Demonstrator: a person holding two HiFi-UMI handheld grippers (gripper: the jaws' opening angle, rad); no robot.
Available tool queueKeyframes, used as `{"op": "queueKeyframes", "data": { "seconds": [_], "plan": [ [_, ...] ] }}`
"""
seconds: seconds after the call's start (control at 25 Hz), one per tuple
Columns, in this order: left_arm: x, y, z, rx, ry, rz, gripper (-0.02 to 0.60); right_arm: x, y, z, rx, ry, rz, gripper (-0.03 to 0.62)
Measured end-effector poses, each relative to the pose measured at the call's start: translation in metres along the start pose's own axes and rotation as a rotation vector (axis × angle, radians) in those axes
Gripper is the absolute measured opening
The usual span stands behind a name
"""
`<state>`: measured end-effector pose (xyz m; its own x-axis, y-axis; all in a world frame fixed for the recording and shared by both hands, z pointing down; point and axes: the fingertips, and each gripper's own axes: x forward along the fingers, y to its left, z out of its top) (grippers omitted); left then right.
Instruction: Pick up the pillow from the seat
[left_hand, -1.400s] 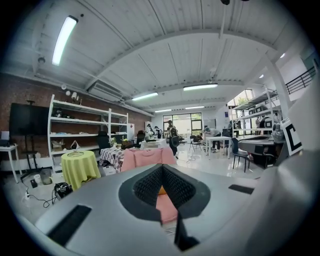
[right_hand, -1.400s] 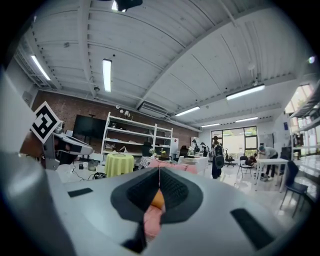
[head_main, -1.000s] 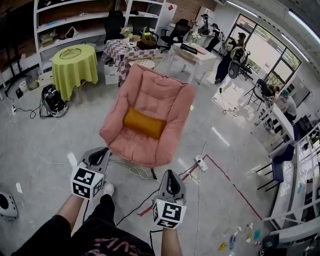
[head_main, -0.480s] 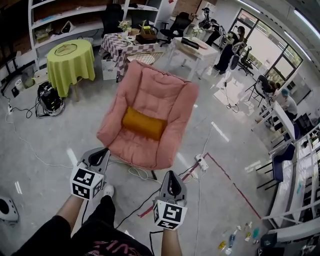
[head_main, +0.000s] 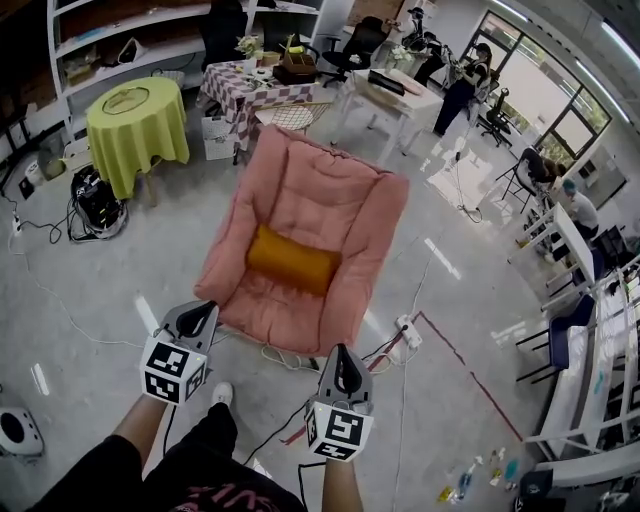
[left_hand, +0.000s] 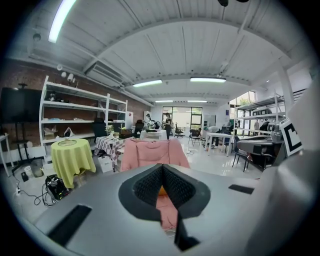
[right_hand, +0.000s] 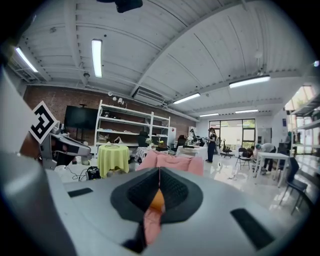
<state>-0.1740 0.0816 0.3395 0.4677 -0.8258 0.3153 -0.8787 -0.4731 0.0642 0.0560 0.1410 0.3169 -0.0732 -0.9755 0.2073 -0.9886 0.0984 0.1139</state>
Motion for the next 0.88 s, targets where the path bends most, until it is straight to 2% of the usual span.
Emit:
{"op": "queueKeyframes", "data": {
  "seconds": [0.52,0.88],
  "plan": [
    [0.088,0.074,0.041,-0.002,0.019,-0.049,0.009,0.104,0.009,0.038,-0.001,0.016,-0.059,0.020],
    [0.128,0.102,0.054,0.004,0.030,-0.107,0.009,0.148,0.015,0.054,-0.005,0.022,-0.103,0.020]
  ]
}}
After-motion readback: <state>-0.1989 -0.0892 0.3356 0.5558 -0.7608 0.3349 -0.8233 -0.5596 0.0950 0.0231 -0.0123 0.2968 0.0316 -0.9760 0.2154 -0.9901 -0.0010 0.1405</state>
